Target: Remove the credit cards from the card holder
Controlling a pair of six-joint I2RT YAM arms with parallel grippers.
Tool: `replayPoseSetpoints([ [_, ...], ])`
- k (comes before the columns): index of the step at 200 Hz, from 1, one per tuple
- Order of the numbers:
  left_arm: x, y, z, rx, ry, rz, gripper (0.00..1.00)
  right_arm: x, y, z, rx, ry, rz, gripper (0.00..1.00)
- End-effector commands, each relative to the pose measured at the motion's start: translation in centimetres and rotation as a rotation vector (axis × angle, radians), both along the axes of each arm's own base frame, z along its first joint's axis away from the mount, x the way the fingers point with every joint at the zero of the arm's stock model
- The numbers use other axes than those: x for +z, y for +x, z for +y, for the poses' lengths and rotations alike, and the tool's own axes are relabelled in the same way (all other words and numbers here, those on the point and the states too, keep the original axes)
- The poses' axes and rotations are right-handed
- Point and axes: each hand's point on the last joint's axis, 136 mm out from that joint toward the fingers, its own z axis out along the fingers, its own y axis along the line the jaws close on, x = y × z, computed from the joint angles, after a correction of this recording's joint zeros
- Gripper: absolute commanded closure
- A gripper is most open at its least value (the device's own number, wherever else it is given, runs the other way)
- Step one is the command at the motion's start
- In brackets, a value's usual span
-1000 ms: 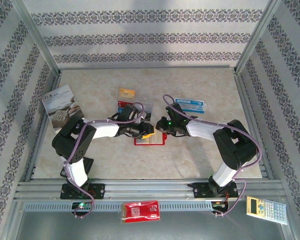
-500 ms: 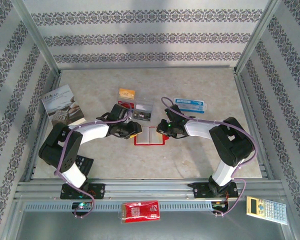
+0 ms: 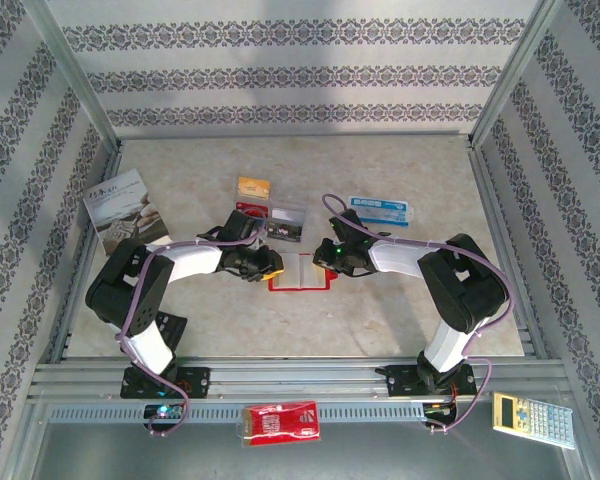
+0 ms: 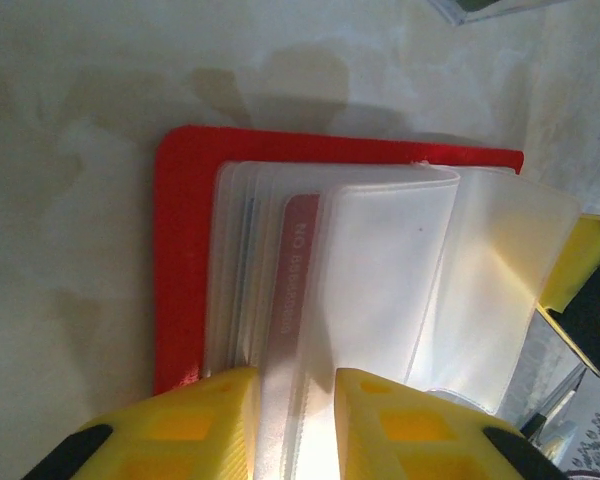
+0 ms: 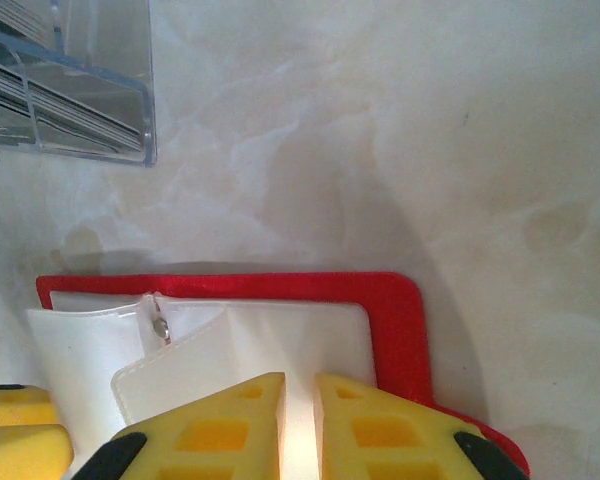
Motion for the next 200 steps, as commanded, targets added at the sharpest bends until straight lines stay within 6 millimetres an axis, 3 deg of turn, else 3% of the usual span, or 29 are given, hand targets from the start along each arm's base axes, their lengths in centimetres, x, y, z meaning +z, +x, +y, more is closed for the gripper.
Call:
replayPoseSetpoints([
  [1, 0.4, 0.1, -1.3, -0.049, -0.040, -0.008, 0.76, -1.2, -0.5, -0.5, 0.007, -0.052, 0.028, 0.83],
  [67, 1.8, 0.2, -2.8, -0.093, -0.091, -0.039, 0.79, -1.1, -0.5, -0.5, 0.007, -0.052, 0.024, 0.83],
  [135, 3.4, 0.3, -4.5, -0.140, -0.167, -0.071, 0.76, -0.8, -0.3, -0.6, 0.004, -0.048, 0.015, 0.83],
  [173, 5.0, 0.8, -6.5, -0.154, -0.235, -0.099, 0.70, 1.7, 0.5, -1.1, -0.019, -0.019, -0.044, 0.83],
  [200, 5.0, 1.4, -7.9, -0.158, -0.261, -0.101, 0.66, 3.6, 1.0, -2.1, -0.058, 0.013, -0.082, 0.81],
])
